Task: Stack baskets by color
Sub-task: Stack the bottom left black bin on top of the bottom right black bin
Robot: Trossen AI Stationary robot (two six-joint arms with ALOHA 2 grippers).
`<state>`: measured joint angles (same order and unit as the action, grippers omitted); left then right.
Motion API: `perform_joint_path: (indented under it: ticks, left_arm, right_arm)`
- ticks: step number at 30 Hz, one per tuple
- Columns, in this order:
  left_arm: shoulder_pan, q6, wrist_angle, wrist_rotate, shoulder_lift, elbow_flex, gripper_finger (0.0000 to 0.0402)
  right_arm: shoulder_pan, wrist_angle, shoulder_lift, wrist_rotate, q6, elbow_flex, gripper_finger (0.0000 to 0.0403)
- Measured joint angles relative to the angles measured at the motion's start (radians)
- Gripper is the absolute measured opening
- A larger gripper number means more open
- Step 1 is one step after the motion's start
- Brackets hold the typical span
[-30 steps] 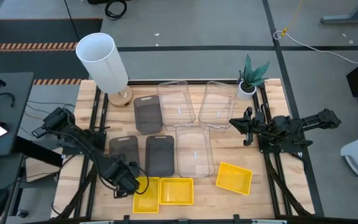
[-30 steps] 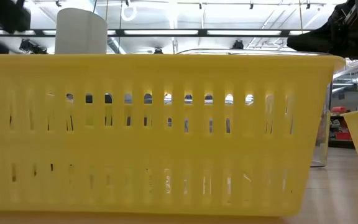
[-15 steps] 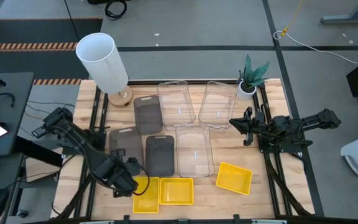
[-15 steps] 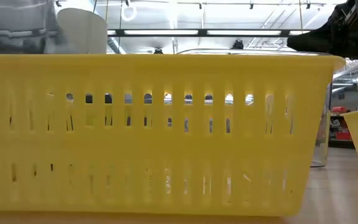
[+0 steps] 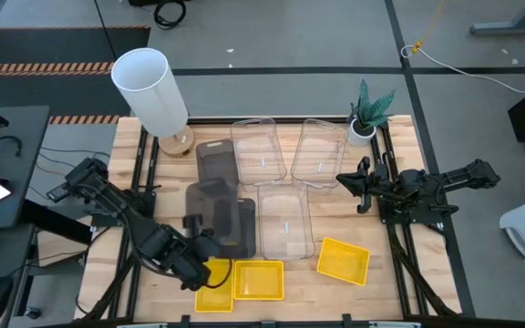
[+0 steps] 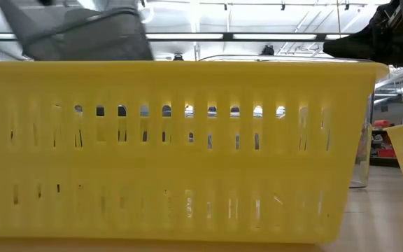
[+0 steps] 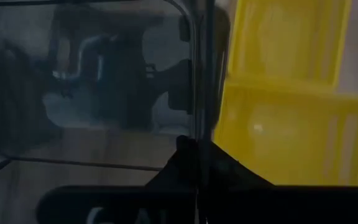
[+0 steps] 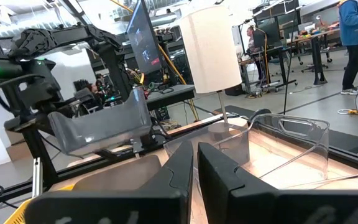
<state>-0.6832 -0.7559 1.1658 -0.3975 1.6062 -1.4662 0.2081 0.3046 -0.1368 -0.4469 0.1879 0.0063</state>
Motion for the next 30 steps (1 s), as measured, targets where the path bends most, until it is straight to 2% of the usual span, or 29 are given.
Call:
perform_joint_path:
  ticks: [6, 10, 14, 22, 26, 30]
  left_arm:
    - [0.060, 0.028, -0.094, 0.001, 0.057, 0.000, 0.0007]
    - [0.091, 0.058, -0.142, 0.054, 0.101, 0.000, 0.0007]
    - [0.113, 0.095, -0.198, 0.153, 0.145, 0.000, 0.0008]
    - [0.121, 0.099, -0.171, 0.233, 0.193, 0.001, 0.0008]
    - [0.119, 0.113, -0.164, 0.241, 0.194, 0.001, 0.0010]
    - [0.117, 0.114, -0.164, 0.228, 0.194, 0.001, 0.0040]
  right_arm:
    - [0.000, 0.000, 0.000, 0.000, 0.000, 0.000, 0.0030]
    - [0.000, 0.000, 0.000, 0.000, 0.000, 0.000, 0.0030]
    - [0.000, 0.000, 0.000, 0.000, 0.000, 0.000, 0.0030]
    - [0.000, 0.000, 0.000, 0.000, 0.000, 0.000, 0.0030]
    - [0.000, 0.000, 0.000, 0.000, 0.000, 0.000, 0.0030]
    - [0.000, 0.000, 0.000, 0.000, 0.000, 0.000, 0.0030]
